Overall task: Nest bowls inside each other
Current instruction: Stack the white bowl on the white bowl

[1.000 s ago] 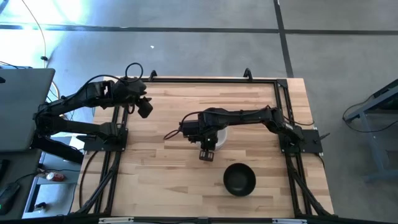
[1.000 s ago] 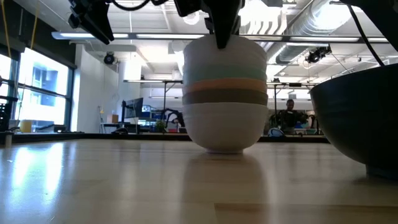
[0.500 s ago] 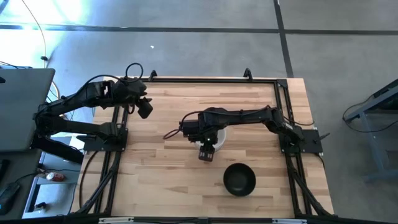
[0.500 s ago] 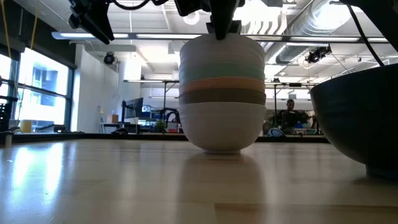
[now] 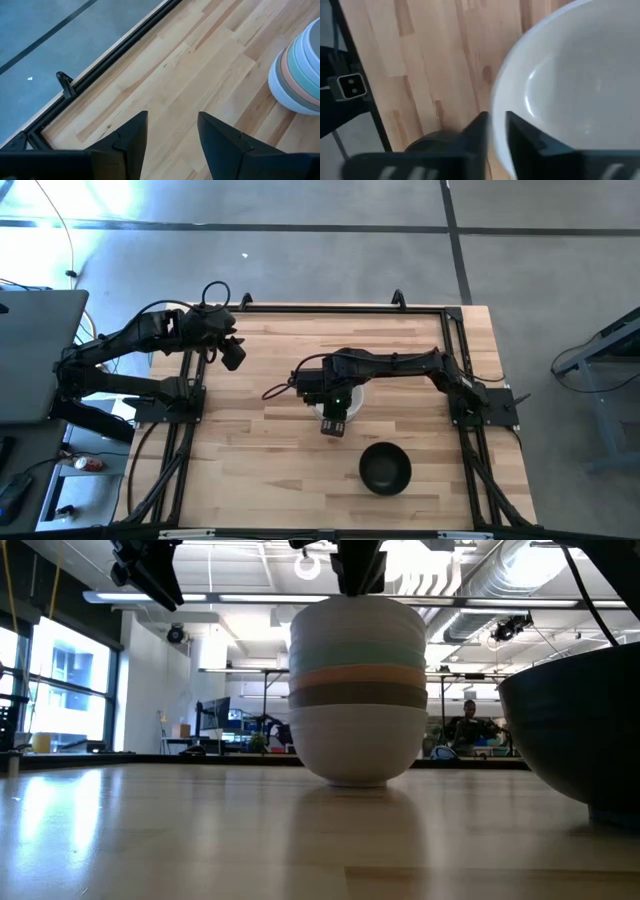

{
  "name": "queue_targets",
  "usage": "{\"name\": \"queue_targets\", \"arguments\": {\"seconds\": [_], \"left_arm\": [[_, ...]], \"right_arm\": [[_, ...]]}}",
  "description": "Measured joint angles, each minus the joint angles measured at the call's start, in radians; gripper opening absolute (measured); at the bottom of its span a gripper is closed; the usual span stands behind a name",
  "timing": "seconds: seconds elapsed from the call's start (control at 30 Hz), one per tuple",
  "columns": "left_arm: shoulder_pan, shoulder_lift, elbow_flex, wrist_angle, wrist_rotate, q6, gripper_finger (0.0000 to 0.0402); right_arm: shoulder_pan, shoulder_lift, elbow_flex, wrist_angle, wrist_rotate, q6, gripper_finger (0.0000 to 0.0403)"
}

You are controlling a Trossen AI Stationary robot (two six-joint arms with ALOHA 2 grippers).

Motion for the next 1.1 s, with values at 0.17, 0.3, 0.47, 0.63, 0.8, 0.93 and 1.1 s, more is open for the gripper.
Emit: {"name": "queue_targets", "arguments": {"seconds": [0.17, 0.3, 0.47, 0.63, 0.8, 0.93, 1.1], "left_arm": [[0.0, 0.0, 0.0, 0.0, 0.0, 0.0, 0.0164], [0.0, 0.0, 0.0, 0.0, 0.0, 0.0, 0.0164], [0.0, 0.0, 0.0, 0.0, 0.0, 0.0, 0.0164], [0.0, 0.0, 0.0, 0.0, 0.0, 0.0, 0.0164], [0.0, 0.0, 0.0, 0.0, 0.0, 0.0, 0.0164], [0.0, 0.0, 0.0, 0.0, 0.0, 0.0, 0.0164], [0.0, 0.0, 0.0, 0.0, 0.0, 0.0, 0.0164]], "right_arm": [[0.0, 0.0, 0.0, -0.001, -0.022, -0.018, 0.0006], [0.0, -0.001, 0.0, -0.001, -0.021, -0.013, 0.0018], [0.002, -0.002, 0.0, -0.001, -0.021, -0.017, 0.0014], [0.003, -0.002, 0.0, -0.001, -0.023, -0.019, 0.0002], [0.005, 0.002, 0.0, 0.0, -0.028, -0.019, 0.0002], [0.01, 0.002, -0.001, 0.002, -0.03, -0.019, 0.0001], [0.01, 0.003, -0.001, 0.001, -0.029, -0.019, 0.0]]}}
